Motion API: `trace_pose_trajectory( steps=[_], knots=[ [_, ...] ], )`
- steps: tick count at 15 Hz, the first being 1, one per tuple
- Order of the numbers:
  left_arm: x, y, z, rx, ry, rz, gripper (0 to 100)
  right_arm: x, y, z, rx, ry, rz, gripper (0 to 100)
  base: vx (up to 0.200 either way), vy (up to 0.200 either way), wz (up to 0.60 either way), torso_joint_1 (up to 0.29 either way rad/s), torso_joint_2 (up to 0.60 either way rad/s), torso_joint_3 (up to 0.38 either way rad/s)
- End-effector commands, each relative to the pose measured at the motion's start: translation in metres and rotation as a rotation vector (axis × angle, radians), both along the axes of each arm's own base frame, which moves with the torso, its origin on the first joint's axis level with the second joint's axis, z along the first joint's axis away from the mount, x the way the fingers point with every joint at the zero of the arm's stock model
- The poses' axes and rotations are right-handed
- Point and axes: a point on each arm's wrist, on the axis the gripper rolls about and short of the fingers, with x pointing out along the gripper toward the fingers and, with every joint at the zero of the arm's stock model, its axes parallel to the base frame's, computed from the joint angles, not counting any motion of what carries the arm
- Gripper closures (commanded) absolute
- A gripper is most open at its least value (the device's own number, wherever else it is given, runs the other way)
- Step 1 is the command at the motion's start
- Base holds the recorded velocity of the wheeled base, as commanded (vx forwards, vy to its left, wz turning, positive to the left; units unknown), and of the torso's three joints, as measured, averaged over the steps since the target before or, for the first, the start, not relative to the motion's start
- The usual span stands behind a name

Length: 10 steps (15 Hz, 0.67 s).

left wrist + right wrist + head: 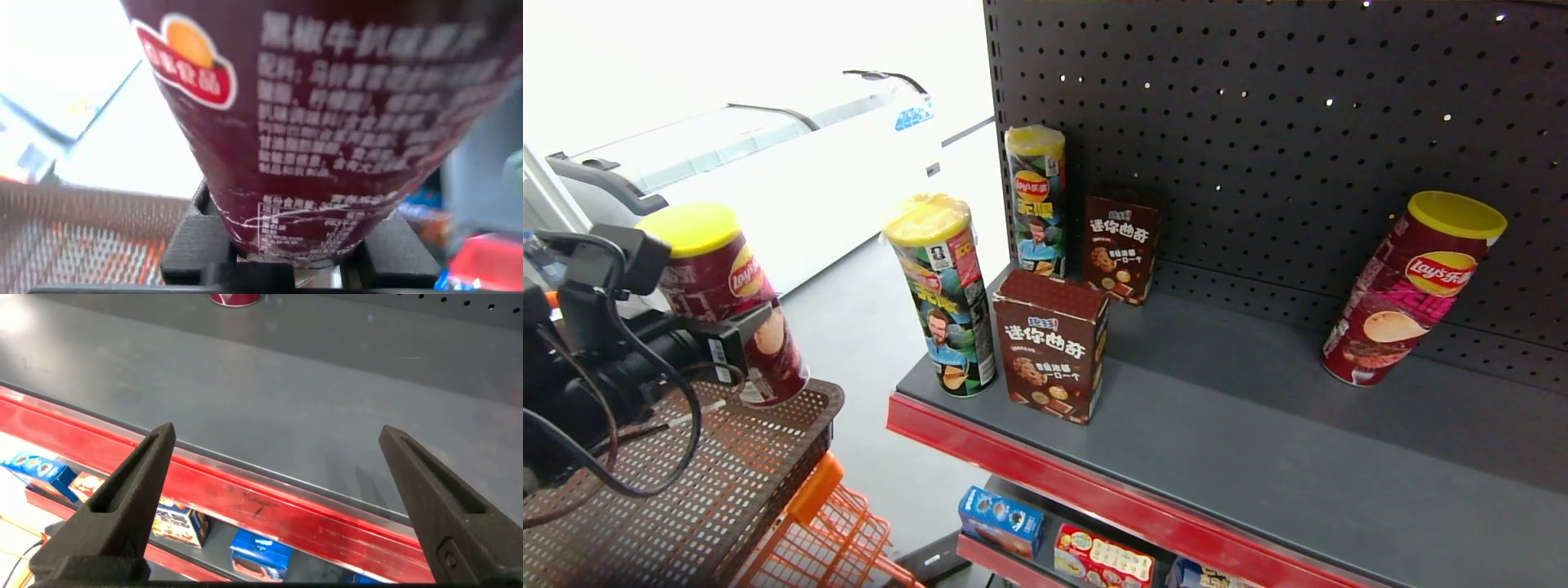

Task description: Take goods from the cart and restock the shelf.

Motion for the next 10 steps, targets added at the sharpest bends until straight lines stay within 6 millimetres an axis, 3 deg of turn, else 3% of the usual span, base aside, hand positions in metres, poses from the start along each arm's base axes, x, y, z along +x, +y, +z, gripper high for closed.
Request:
trace_pose_trajectory(
  steps=[1, 5, 7, 10],
  knots=[
    [-0.022, -0.018, 0.031, 0.003, -0.123, -0.091, 100, 0.000, 0.000, 0.000, 0.000, 0.000, 0.000, 0, 0.000, 0.000, 0.00, 0.000, 0.00, 0.000],
    [-0.051, -0.038, 0.040, -0.052, -0.087, -0.173, 100, 0.000, 0.000, 0.000, 0.000, 0.002, 0.000, 0, 0.000, 0.000, 0.00, 0.000, 0.00, 0.000],
    [-0.079, -0.041, 0.038, -0.104, -0.101, -0.189, 100, 0.000, 0.000, 0.000, 0.000, 0.000, 0.000, 0, 0.000, 0.000, 0.00, 0.000, 0.00, 0.000],
    [-0.093, -0.059, 0.033, -0.115, -0.073, -0.363, 100, 0.000, 0.000, 0.000, 0.000, 0.000, 0.000, 0, 0.000, 0.000, 0.00, 0.000, 0.00, 0.000]
  ],
)
